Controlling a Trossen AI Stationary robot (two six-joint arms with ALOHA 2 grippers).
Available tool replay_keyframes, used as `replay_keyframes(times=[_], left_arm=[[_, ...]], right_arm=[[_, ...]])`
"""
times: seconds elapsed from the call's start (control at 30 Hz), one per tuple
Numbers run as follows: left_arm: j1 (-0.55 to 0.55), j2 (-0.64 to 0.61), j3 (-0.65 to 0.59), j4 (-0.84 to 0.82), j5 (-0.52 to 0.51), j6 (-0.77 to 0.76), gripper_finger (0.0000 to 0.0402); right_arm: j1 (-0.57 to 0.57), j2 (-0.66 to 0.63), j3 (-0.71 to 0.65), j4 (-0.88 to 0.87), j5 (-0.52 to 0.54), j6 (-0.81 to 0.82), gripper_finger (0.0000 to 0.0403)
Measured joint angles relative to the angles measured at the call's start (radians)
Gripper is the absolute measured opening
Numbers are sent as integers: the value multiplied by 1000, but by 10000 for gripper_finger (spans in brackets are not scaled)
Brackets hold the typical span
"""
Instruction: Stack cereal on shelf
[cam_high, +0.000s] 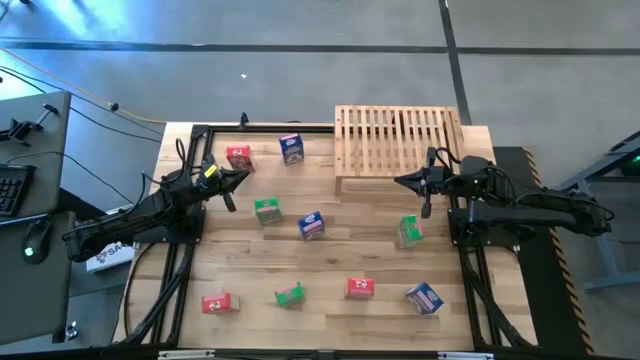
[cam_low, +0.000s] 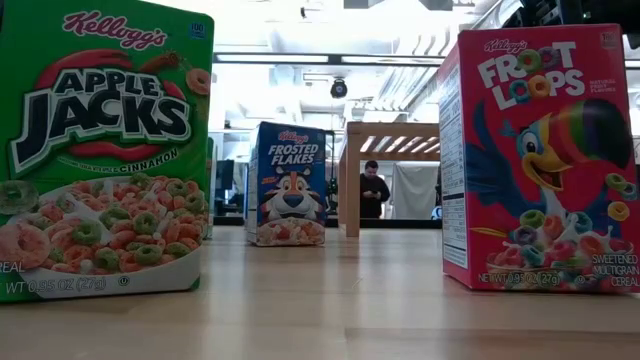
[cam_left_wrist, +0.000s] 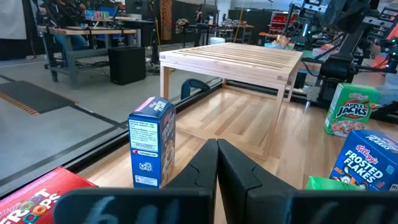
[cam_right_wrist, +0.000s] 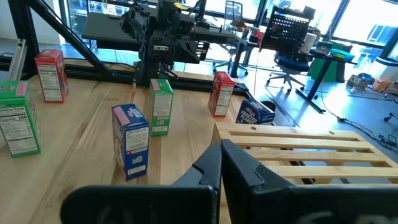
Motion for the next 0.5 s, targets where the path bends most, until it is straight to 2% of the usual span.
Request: replay_keyframes(times=[0.5], left_arm=[[0,0,0,27,0,3,1]], right_arm=[[0,0,0,0,0,0,0]])
